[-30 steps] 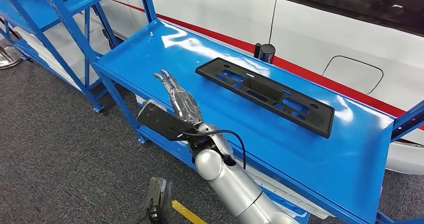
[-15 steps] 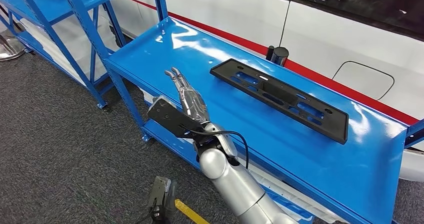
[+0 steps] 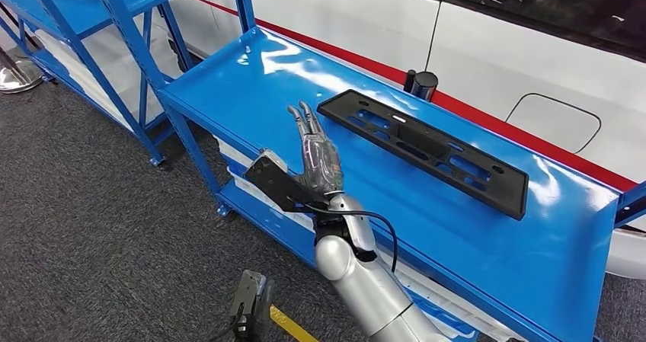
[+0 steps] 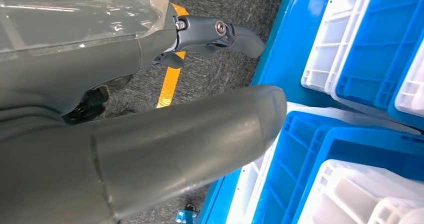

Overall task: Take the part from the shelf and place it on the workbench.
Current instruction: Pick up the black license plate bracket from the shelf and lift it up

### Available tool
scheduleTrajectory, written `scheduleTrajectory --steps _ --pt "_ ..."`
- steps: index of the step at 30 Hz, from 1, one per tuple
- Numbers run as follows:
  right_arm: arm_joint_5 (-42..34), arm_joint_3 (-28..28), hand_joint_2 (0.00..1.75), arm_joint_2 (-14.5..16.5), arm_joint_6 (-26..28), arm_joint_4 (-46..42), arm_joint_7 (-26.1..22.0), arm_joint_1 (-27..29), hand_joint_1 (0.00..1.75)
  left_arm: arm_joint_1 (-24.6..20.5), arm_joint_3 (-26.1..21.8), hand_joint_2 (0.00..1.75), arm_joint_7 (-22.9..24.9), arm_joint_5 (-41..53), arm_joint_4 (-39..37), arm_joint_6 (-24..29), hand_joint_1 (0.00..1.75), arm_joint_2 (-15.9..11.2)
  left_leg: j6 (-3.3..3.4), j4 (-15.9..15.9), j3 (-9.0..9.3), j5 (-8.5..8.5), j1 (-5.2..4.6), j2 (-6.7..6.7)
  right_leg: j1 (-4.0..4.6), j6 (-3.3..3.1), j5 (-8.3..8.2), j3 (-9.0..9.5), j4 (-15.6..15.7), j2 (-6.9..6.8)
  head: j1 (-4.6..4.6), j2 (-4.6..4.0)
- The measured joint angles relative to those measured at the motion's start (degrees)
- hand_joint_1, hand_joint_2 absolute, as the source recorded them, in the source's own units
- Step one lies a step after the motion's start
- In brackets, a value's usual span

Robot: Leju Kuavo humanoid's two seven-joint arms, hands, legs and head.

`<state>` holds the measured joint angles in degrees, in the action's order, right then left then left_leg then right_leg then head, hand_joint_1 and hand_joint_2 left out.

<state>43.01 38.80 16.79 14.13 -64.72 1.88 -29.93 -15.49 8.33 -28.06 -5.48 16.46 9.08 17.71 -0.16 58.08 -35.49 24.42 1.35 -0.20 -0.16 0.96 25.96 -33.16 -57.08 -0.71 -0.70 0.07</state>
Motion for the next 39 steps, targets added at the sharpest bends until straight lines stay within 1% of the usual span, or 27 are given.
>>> scheduleTrajectory --steps 1,5,10,16,20,24,33,34,37,38,39 --pt "2.20 -0.51 1.75 -0.26 1.16 0.02 0.77 -0.02 0.00 0.06 0.00 0.00 0.00 -0.10 0.00 -0.05 0.00 -0.02 0.00 0.00 0.00 0.00 0.00 0.00 0.00 0.00 0.00 0.00 0.00 0.00 0.01 0.00" --pt "11.72 -3.36 1.75 -1.35 4.63 0.61 2.99 -0.44 0.00 0.23 0.01 0.00 -0.03 -0.29 0.00 -0.54 0.00 -0.11 0.00 0.00 0.00 0.00 0.00 0.00 0.00 0.00 0.00 0.01 0.00 0.00 -0.03 0.00" --pt "20.62 -8.47 1.75 -3.14 7.41 3.34 5.26 -1.48 0.00 0.46 0.15 0.00 -0.25 -0.33 0.00 -1.36 0.00 -0.16 0.01 0.00 0.00 -0.01 -0.01 -0.02 -0.01 0.00 -0.01 0.02 0.00 -0.01 -0.02 0.00" --pt "29.91 -15.18 1.75 -6.09 8.97 6.08 8.44 -1.92 0.00 0.49 1.17 0.00 0.16 0.32 0.00 -2.41 0.00 -0.21 0.02 0.01 0.00 -0.01 -0.03 -0.03 -0.02 0.03 -0.03 0.03 0.00 -0.01 -0.01 0.00" --pt "34.33 -18.54 1.75 -8.50 8.98 7.50 10.26 -1.94 0.00 0.51 1.55 0.00 0.22 0.70 0.00 -3.04 0.00 -0.26 0.02 0.01 0.00 -0.01 -0.03 -0.02 -0.02 0.03 -0.03 0.03 0.00 -0.01 0.00 0.00" --pt "37.77 -20.82 1.75 -10.29 8.98 9.13 10.99 -2.04 0.00 0.54 2.10 0.00 0.22 0.95 0.00 -3.50 0.00 -0.37 0.02 0.01 0.00 -0.01 -0.02 -0.01 -0.01 0.03 -0.03 0.03 0.00 -0.01 -0.01 0.00" --pt "43.74 -23.04 1.75 -12.06 8.89 12.02 12.48 -2.69 0.00 0.60 2.73 0.00 0.89 1.60 0.00 -3.74 0.00 -0.42 0.02 0.00 0.01 -0.01 -0.01 -0.01 -0.01 0.03 -0.03 0.04 0.00 -0.01 0.00 0.00" --pt "44.14 -23.17 1.75 -12.19 8.92 12.20 12.62 -2.66 0.35 0.60 2.82 0.00 0.98 1.73 0.00 -3.87 0.00 -0.42 0.02 0.00 0.01 -0.01 -0.02 -0.01 -0.01 0.03 -0.03 0.03 0.00 -0.01 0.00 0.00" --pt "44.50 -23.69 1.75 -12.47 9.12 12.40 12.61 -2.32 1.61 0.60 3.24 0.00 1.30 2.17 0.00 -4.38 0.00 -0.42 0.02 0.00 0.01 -0.01 -0.02 -0.01 -0.01 0.03 -0.03 0.03 0.00 -0.01 0.00 0.00" --pt "44.54 -23.91 1.75 -12.53 9.23 12.36 12.48 -2.09 1.69 0.59 3.43 0.00 1.42 2.31 0.00 -4.51 0.00 -0.42 0.03 0.00 0.01 -0.01 -0.02 -0.01 -0.01 0.03 -0.03 0.03 0.00 -0.01 -0.01 0.00" --pt "44.56 -24.11 1.75 -12.57 9.35 12.27 12.32 -1.79 1.70 0.59 3.64 0.00 1.54 2.44 0.00 -4.63 0.00 -0.42 0.03 0.00 0.01 -0.01 -0.02 -0.02 -0.01 0.03 -0.03 0.03 0.00 -0.01 -0.01 0.00"
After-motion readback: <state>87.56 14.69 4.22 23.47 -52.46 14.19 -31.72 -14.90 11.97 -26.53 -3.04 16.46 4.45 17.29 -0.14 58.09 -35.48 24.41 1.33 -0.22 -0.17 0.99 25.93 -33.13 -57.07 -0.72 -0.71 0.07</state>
